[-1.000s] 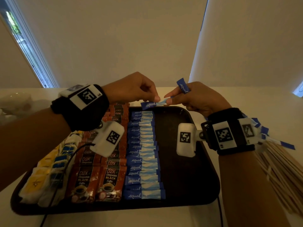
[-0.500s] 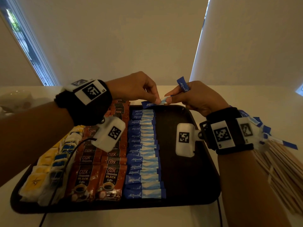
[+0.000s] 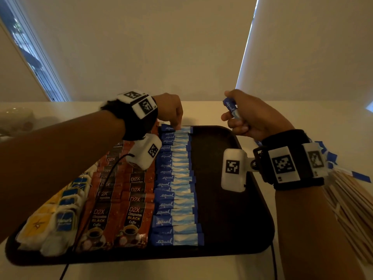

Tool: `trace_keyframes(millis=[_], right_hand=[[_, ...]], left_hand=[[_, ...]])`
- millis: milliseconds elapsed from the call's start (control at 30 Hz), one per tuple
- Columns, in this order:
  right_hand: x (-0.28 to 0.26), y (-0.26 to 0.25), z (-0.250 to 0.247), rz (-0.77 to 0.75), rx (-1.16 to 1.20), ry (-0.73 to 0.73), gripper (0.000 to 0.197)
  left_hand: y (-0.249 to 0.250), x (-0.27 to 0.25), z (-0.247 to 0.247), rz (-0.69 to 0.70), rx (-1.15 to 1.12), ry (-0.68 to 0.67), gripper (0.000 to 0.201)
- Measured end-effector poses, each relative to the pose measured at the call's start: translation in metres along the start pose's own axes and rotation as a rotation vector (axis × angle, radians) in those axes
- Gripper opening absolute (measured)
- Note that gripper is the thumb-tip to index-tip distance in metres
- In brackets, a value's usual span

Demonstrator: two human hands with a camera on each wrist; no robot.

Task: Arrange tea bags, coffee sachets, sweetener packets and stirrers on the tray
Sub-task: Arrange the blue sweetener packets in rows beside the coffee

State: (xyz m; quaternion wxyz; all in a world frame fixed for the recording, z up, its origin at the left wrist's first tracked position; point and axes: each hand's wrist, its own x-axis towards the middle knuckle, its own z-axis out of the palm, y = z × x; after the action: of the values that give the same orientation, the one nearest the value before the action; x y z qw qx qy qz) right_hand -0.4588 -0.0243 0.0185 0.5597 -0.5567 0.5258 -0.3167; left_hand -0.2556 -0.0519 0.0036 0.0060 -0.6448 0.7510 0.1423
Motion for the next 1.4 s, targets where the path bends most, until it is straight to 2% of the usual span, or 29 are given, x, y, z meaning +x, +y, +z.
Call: trace_keyframes(millis=[167, 333, 567, 633, 700, 767, 800, 867, 967, 1100, 1167, 1400], right_hand=[[0.0, 0.001, -0.004, 0.025, 0.091, -0.021, 0.01], [0.0, 0.001, -0.004, 0.045, 0.018, -0.077, 0.01], [-0.004, 0.002, -0.002, -0.005, -0.156, -0.057, 0.015], [-0.004, 0.003, -0.003, -0.027, -0.176, -0.073, 0.018], [-0.004, 0.003, -0.004, -0.038, -0.167, -0.086, 0.018], [-0.004, 0.003, -0.003, -0.042, -0.14, -0.095, 0.013], [-0.004, 0.003, -0.003, -0.045, -0.123, -0.098, 0.01], [-0.004, 0.004, -0.001, -0.055, -0.093, -0.104, 0.006], [-0.004, 0.005, 0.005, -0.077, -0.056, -0.116, 0.006], [-0.005, 0.007, 0.01, -0.095, -0.031, -0.105, 0.007], [-0.005, 0.006, 0.01, -0.087, -0.013, -0.114, 0.005], [-0.006, 0.004, 0.007, -0.071, -0.02, -0.049, 0.003]], left_hand=[[-0.002, 0.012, 0.013, -0.027, 0.011, -0.055, 0.013], [-0.007, 0.017, 0.02, -0.007, 0.025, -0.072, 0.011], [-0.01, 0.017, 0.02, -0.022, 0.066, -0.056, 0.014], [-0.009, 0.014, 0.016, -0.01, 0.067, -0.013, 0.017], [-0.008, 0.009, 0.009, 0.029, -0.045, 0.108, 0.021], [-0.004, 0.0, 0.001, 0.088, -0.291, 0.227, 0.03], [0.0, -0.006, -0.002, 0.112, -0.408, 0.238, 0.034], [0.009, -0.016, -0.004, 0.148, -0.538, 0.168, 0.037], [0.018, -0.025, 0.0, 0.216, -0.557, 0.087, 0.032], [0.017, -0.028, 0.002, 0.277, -0.597, 0.083, 0.017], [0.015, -0.031, 0.003, 0.277, -0.61, 0.093, 0.013], [0.007, -0.041, 0.001, 0.202, -0.603, 0.101, 0.016]])
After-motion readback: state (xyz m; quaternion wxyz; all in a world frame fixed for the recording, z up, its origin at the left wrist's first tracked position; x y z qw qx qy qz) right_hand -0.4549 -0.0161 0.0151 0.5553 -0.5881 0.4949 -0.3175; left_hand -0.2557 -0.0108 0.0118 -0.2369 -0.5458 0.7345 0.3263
